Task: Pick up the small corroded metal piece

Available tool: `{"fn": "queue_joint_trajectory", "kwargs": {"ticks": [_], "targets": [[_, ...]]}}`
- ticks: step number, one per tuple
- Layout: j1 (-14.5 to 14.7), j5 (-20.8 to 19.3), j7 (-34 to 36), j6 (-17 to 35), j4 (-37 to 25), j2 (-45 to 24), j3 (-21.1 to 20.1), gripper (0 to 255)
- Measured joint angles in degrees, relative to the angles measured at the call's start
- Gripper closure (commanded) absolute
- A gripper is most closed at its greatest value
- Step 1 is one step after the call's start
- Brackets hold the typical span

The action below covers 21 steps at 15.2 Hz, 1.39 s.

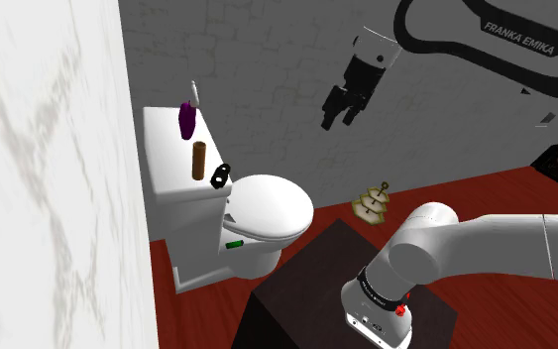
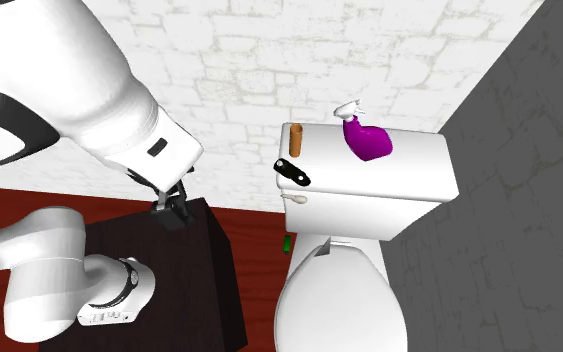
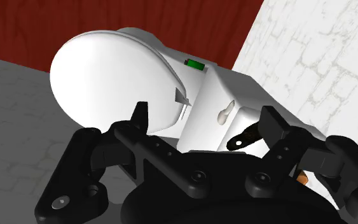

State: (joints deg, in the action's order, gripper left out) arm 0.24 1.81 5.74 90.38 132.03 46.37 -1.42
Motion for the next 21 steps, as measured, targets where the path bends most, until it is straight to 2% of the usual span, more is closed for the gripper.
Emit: {"fn": "queue_joint_trajectory", "kwargs": {"ticks": [3,10,15,21], "targets": [[-0.15,0.95,2.13,1.71,0.23,-1.77,-1.14,0],[-1.16,5.11,12.98,11.24,1.74,-11.01,-6.24,0],[-1.94,7.22,20.76,18.62,1.04,-19.73,-9.74,0],[-2.71,8.00,30.50,26.69,-3.34,-32.70,-13.44,0]]}}
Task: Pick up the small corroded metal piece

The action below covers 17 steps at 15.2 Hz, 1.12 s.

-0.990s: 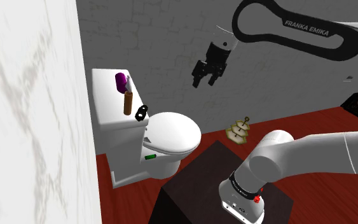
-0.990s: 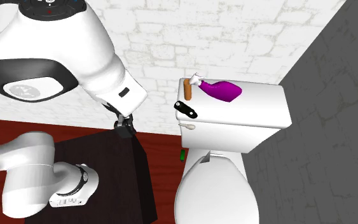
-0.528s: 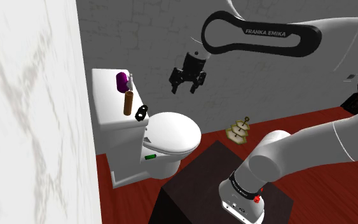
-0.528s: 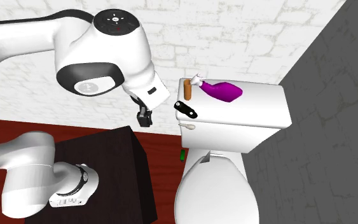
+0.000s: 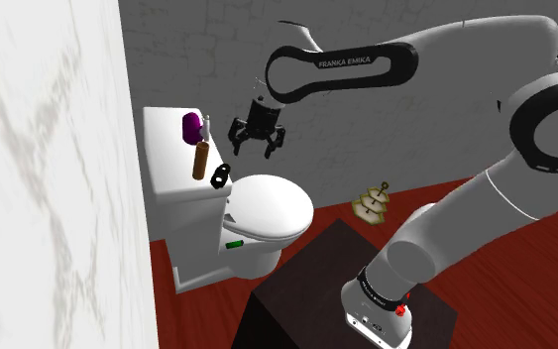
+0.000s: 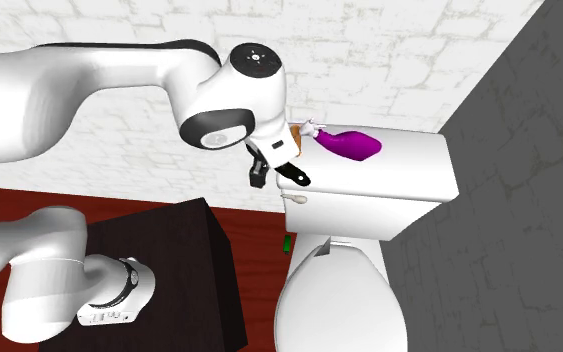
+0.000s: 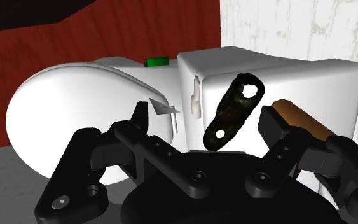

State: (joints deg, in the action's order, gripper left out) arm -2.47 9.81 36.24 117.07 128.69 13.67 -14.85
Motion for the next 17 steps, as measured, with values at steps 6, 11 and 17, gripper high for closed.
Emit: {"fn": "queue_joint_trajectory", "kwargs": {"ticks": [6,11,17], "targets": [[-0.29,-1.20,9.06,6.61,-6.41,-13.56,-1.65,0],[0.10,-2.15,13.10,10.14,-9.41,-20.32,-1.74,0],[0.36,-2.58,13.31,13.88,-8.01,-22.71,-1.74,255]]}}
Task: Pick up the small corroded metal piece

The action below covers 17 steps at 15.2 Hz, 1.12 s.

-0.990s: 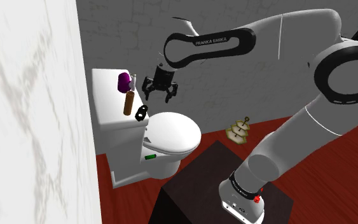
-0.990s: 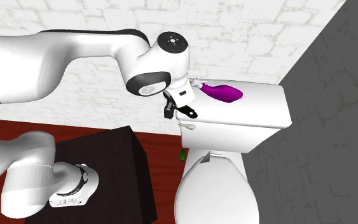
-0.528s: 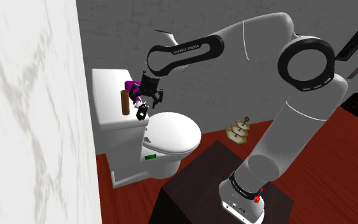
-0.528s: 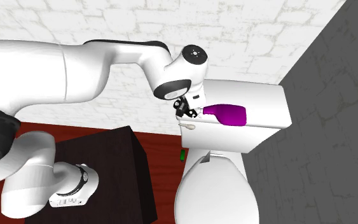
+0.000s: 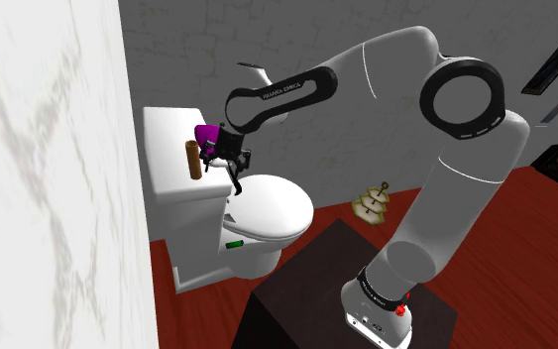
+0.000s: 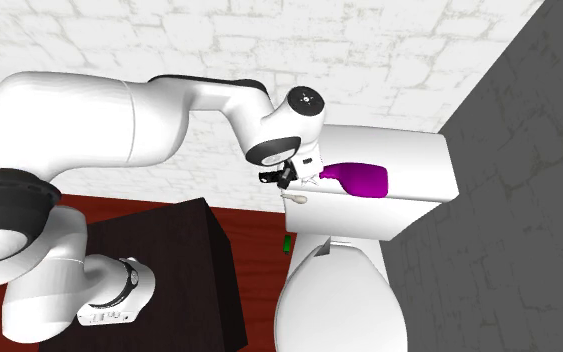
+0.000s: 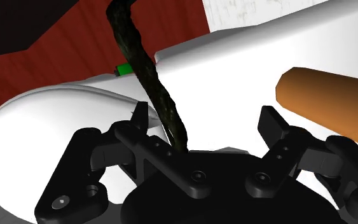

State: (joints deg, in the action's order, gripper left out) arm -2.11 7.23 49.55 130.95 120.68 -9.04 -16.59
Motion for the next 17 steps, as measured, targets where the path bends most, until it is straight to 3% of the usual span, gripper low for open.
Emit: {"fn": "queue_joint_trajectory", "kwargs": {"ticks": [17], "targets": [[-0.20,0.48,-0.08,-3.82,-1.44,2.43,0.10,255]]}}
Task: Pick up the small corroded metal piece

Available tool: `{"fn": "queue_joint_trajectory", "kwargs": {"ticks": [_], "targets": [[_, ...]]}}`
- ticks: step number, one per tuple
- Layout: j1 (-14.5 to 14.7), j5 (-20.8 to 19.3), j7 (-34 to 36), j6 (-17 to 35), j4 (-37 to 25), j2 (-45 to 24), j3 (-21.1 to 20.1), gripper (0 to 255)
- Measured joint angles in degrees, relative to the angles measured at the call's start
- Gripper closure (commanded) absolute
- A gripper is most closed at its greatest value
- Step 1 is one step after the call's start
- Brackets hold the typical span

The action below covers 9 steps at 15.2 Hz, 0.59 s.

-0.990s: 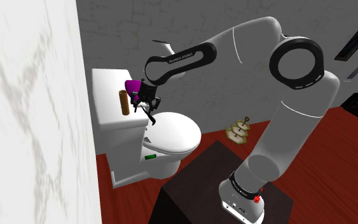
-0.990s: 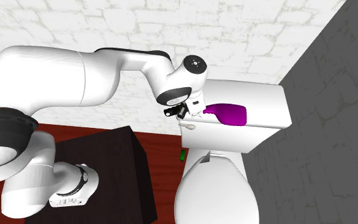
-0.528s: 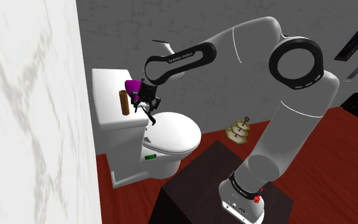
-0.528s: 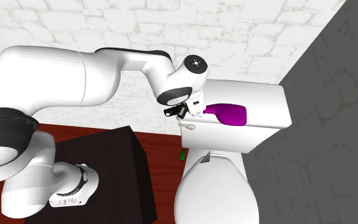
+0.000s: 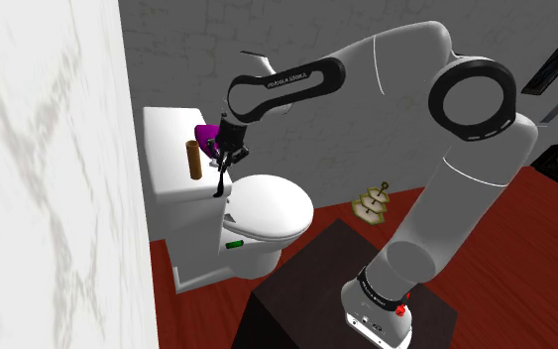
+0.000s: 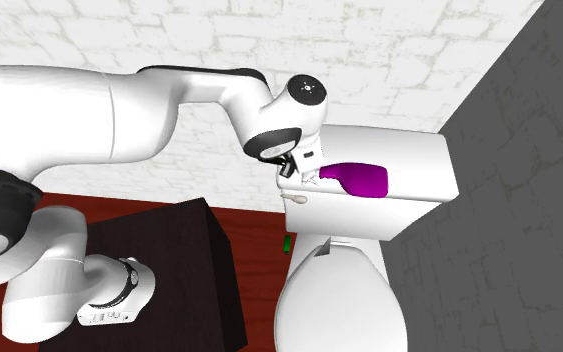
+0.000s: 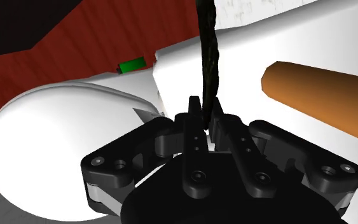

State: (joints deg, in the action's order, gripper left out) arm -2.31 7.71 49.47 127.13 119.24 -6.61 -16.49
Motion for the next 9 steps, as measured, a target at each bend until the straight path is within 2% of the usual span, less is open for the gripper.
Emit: {"fn": "queue_joint_trajectory", "kwargs": {"ticks": [9], "targets": [[-0.17,0.33,0.42,-6.34,-3.85,2.64,0.00,255]]}}
